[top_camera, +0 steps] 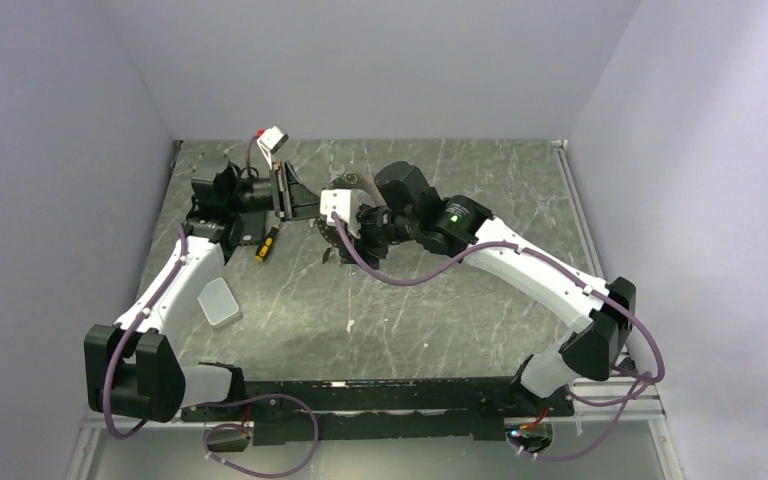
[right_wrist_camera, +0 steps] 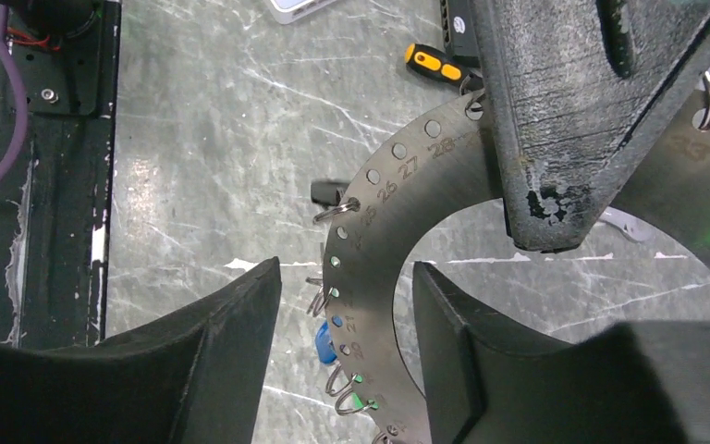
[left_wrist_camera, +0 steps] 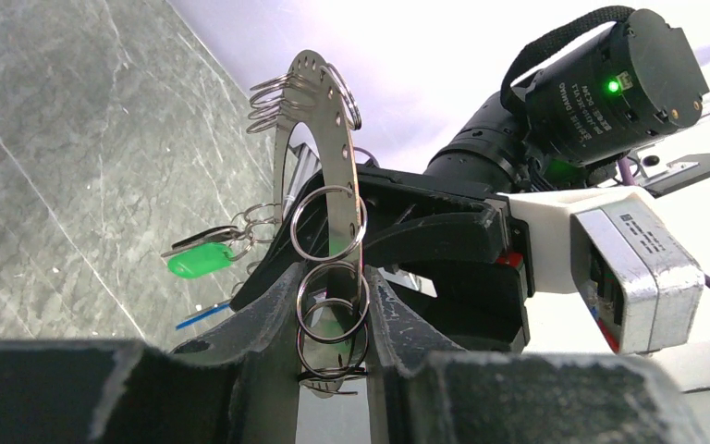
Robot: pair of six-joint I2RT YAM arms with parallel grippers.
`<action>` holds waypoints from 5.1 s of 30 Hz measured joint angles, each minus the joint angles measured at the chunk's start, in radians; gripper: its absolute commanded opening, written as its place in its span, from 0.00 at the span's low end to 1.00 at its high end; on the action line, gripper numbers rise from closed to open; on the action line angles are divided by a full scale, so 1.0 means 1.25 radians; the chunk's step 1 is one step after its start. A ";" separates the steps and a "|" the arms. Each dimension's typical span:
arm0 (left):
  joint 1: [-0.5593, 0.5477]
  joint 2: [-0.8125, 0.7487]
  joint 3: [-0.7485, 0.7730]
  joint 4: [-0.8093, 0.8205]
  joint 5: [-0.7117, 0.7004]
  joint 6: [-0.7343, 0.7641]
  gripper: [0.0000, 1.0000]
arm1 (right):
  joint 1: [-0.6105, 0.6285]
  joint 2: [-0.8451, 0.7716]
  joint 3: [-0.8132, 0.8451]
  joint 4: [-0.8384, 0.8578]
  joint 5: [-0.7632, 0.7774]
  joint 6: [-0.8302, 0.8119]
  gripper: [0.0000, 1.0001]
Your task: Remove the keys from the keyring
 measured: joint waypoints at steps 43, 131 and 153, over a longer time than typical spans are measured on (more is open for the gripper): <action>0.060 -0.013 0.133 -0.264 -0.001 0.228 0.87 | -0.081 -0.018 -0.074 0.027 -0.087 0.134 0.00; -0.190 0.013 0.148 -0.730 -0.052 0.851 0.16 | -0.248 -0.075 -0.174 0.130 -0.488 0.375 0.00; -0.192 0.042 0.121 -0.574 -0.056 0.831 0.75 | -0.239 -0.075 -0.152 0.123 -0.501 0.379 0.00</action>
